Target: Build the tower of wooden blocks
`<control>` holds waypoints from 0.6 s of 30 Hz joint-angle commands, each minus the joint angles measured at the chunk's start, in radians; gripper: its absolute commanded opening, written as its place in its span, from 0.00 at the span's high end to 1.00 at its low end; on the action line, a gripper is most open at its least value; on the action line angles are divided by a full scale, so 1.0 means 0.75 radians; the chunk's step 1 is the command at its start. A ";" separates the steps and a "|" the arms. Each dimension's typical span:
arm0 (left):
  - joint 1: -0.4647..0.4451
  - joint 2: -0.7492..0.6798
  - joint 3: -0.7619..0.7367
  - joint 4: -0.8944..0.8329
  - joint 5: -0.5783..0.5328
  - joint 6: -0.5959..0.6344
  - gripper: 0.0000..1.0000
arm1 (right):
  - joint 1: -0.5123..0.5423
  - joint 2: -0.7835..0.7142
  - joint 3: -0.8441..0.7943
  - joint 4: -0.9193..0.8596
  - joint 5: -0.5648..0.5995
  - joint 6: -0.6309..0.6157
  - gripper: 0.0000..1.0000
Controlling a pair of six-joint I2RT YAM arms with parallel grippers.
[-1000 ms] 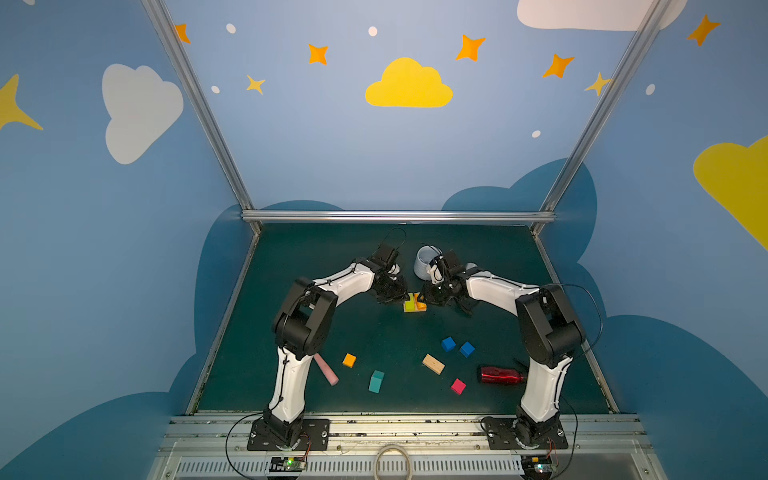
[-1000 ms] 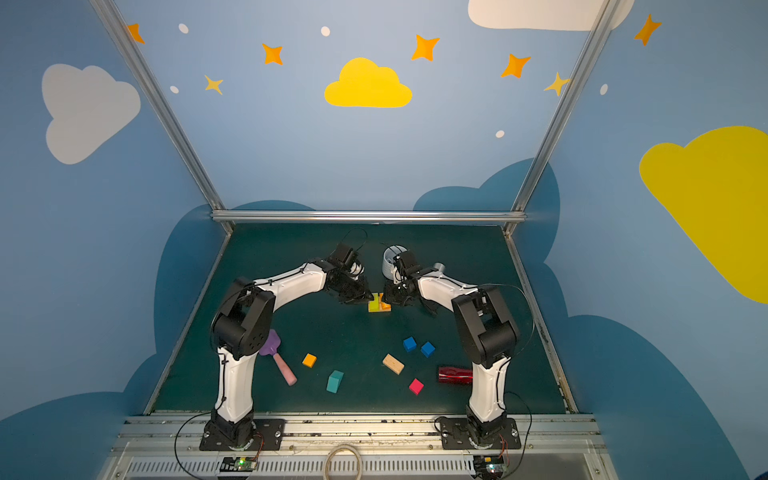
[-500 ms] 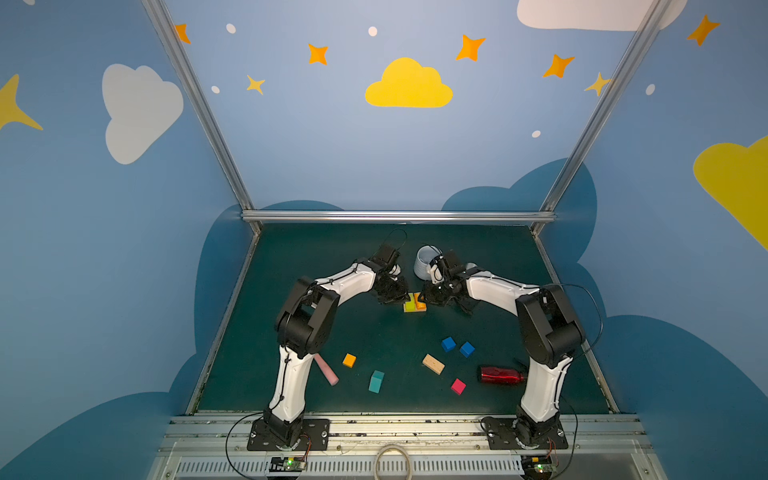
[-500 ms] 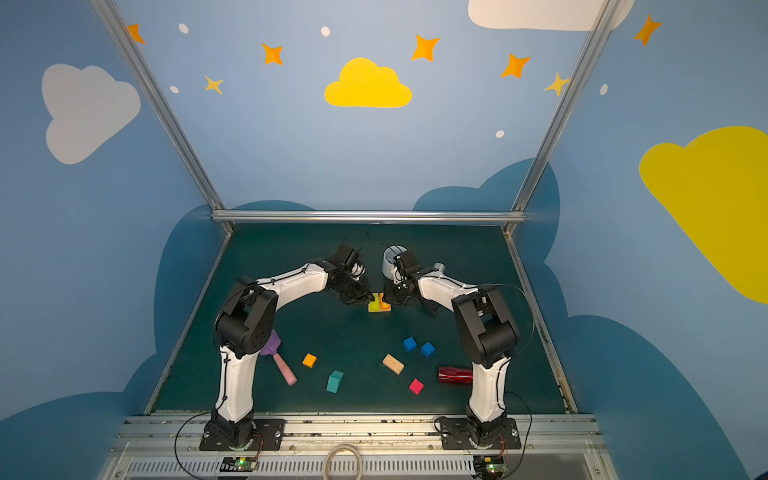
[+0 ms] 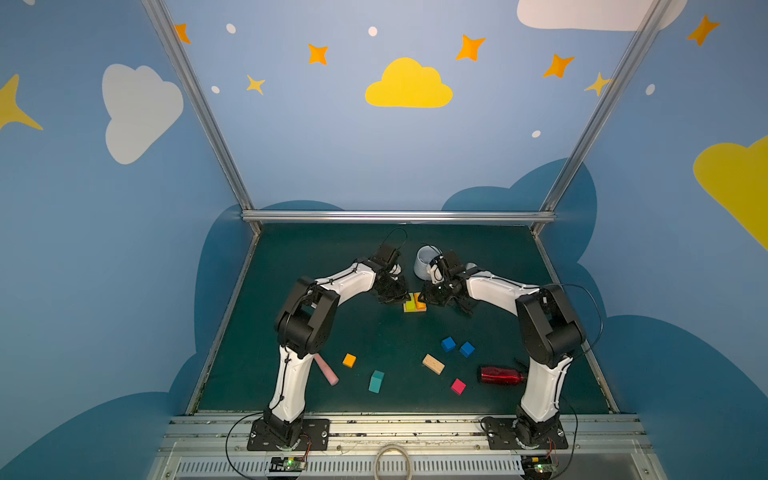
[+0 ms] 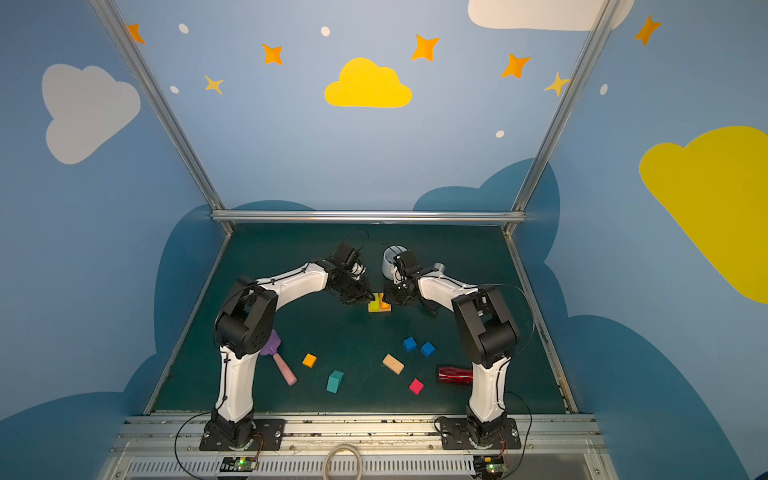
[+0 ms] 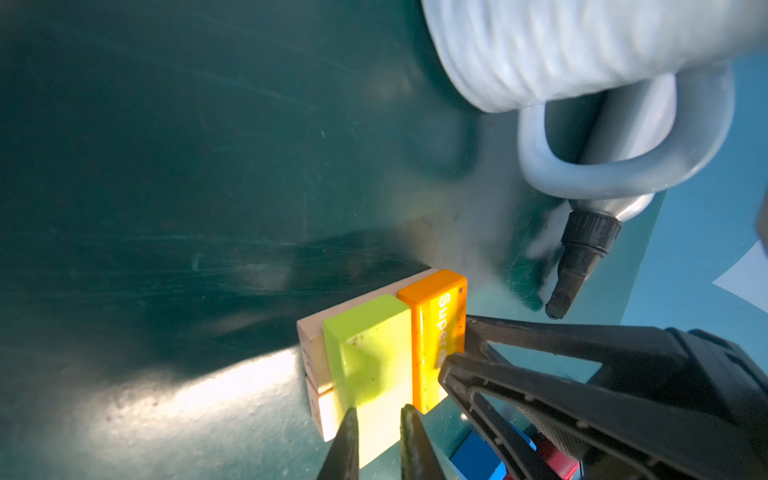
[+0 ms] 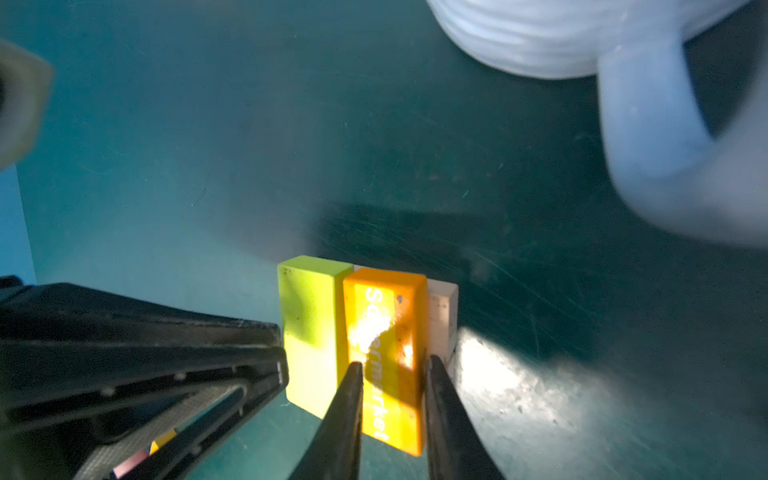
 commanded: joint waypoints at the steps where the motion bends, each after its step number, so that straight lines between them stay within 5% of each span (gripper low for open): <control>1: -0.004 0.030 0.034 -0.013 0.014 -0.006 0.80 | -0.002 0.020 0.019 0.007 -0.017 0.002 0.75; 18: -0.005 0.009 0.036 -0.026 -0.002 0.000 0.80 | -0.002 0.026 0.029 -0.003 -0.006 -0.003 0.70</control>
